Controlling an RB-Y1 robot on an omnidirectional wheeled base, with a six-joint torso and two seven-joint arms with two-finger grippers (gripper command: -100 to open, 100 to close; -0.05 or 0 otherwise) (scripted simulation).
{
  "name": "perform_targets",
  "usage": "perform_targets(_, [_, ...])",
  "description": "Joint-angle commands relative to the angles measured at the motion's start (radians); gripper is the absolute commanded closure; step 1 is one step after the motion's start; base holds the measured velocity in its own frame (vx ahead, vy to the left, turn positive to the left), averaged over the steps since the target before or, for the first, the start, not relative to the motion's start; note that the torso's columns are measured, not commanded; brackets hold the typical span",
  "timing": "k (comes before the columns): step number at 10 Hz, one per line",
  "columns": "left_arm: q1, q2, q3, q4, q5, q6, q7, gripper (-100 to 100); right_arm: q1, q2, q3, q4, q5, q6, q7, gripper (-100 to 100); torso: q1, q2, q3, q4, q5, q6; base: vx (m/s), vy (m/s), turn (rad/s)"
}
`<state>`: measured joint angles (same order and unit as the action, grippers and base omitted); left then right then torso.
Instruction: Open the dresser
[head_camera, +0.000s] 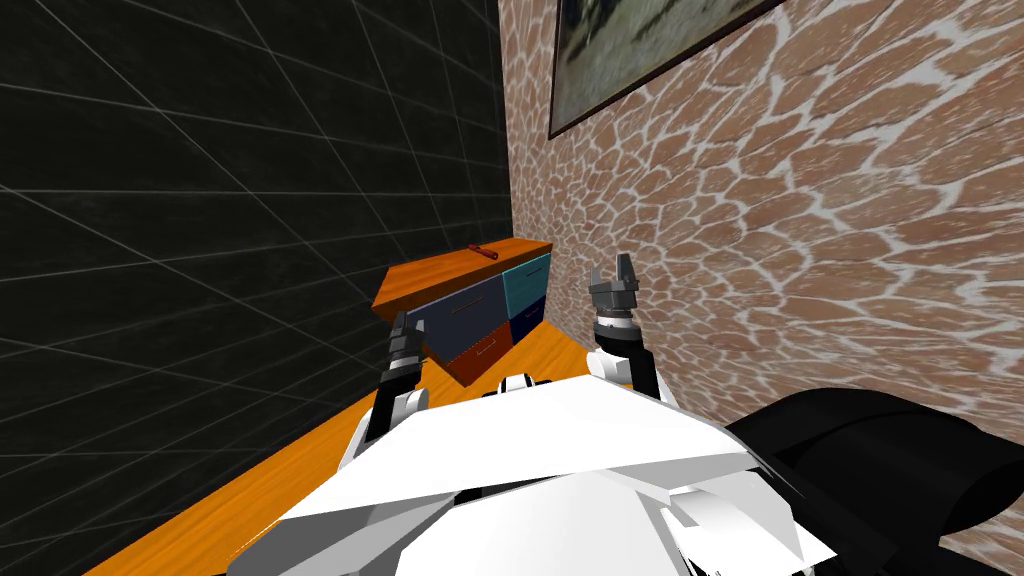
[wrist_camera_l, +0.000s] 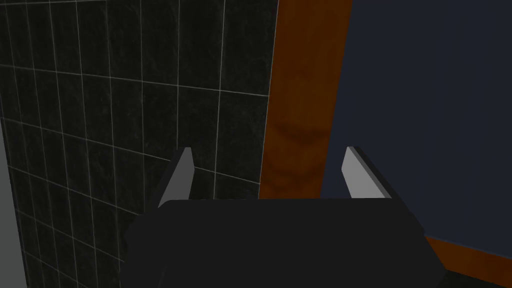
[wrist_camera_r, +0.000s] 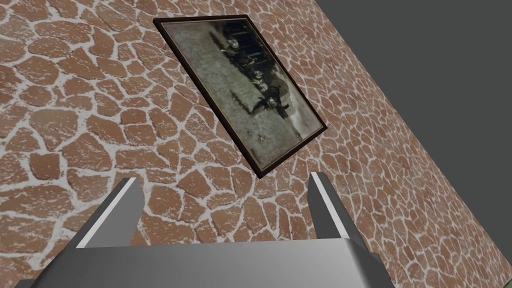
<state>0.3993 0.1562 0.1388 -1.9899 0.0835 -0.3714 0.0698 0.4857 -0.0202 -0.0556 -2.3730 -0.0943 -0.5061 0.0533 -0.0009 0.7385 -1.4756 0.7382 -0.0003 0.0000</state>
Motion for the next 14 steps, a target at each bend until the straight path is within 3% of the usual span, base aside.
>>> perform_targets(1, [-0.005,0.002,0.022,0.036,0.025,0.024,0.009,-100,0.000,0.000,0.000,0.000,0.000,0.000,0.000,0,-0.001,0.001,0.000,0.000,0.000,0.000,0.091,-0.170,0.080])
perform_targets(6, [-0.023,-0.022,0.076,0.133,0.085,0.077,0.027,-100,0.000,0.000,0.000,0.000,0.000,0.000,0.000,0,0.001,-0.002,-0.001,-0.001,0.000,0.000,0.124,-0.191,0.118])
perform_targets(12, [-0.034,-0.171,0.110,0.194,0.123,0.110,0.038,-100,0.000,0.000,0.000,0.000,0.000,0.000,0.000,0,0.005,0.002,0.001,0.000,0.001,0.000,0.065,-0.124,0.061])
perform_targets(13, [-0.034,-0.187,0.111,0.196,0.125,0.111,0.039,-100,0.000,0.000,0.000,0.000,0.000,0.000,0.000,0,0.003,0.000,0.000,0.000,0.001,0.000,0.018,-0.030,0.012])
perform_targets(14, [-0.034,-0.176,0.109,0.195,0.123,0.111,0.038,-100,0.000,0.000,0.000,0.000,0.000,0.000,0.000,0,0.002,0.000,0.000,0.000,0.001,0.000,0.006,-0.010,0.002])
